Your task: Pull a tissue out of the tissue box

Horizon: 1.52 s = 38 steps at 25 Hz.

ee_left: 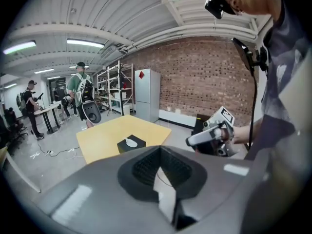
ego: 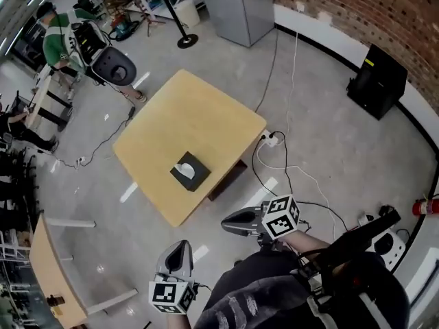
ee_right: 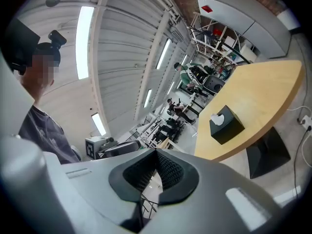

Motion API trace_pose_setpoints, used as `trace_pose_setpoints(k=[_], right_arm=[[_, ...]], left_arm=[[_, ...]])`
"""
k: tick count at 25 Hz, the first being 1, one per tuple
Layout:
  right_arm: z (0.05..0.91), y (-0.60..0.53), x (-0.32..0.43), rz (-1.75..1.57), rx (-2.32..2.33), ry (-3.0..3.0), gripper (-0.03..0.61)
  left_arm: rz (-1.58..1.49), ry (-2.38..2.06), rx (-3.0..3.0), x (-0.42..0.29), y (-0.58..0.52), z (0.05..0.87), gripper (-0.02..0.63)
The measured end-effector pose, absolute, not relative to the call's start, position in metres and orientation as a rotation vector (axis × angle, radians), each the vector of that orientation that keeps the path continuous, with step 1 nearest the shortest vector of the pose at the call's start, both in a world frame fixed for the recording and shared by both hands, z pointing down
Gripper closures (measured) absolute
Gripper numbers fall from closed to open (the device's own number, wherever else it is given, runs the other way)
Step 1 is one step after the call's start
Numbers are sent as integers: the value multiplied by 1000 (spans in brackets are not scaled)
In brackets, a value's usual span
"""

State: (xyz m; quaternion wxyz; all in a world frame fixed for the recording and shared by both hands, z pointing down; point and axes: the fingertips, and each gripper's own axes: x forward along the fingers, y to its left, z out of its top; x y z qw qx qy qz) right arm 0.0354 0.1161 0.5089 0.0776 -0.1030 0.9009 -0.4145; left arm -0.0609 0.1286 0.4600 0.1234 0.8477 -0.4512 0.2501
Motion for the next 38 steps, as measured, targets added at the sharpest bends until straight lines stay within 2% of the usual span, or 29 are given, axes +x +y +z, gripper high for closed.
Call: trace_pose_setpoints(k=[11, 24, 38], right_arm=[[522, 110, 80, -1258, -348, 2750, 580], [541, 106, 90, -1312, -361, 2785, 580], [543, 81, 90, -1300, -540, 2818, 580]], left_arm=[[872, -1272, 2465, -22, 119, 464, 611], [1003, -1191, 2519, 4, 111, 475, 612], [847, -1178, 2591, -10, 68, 471, 612]])
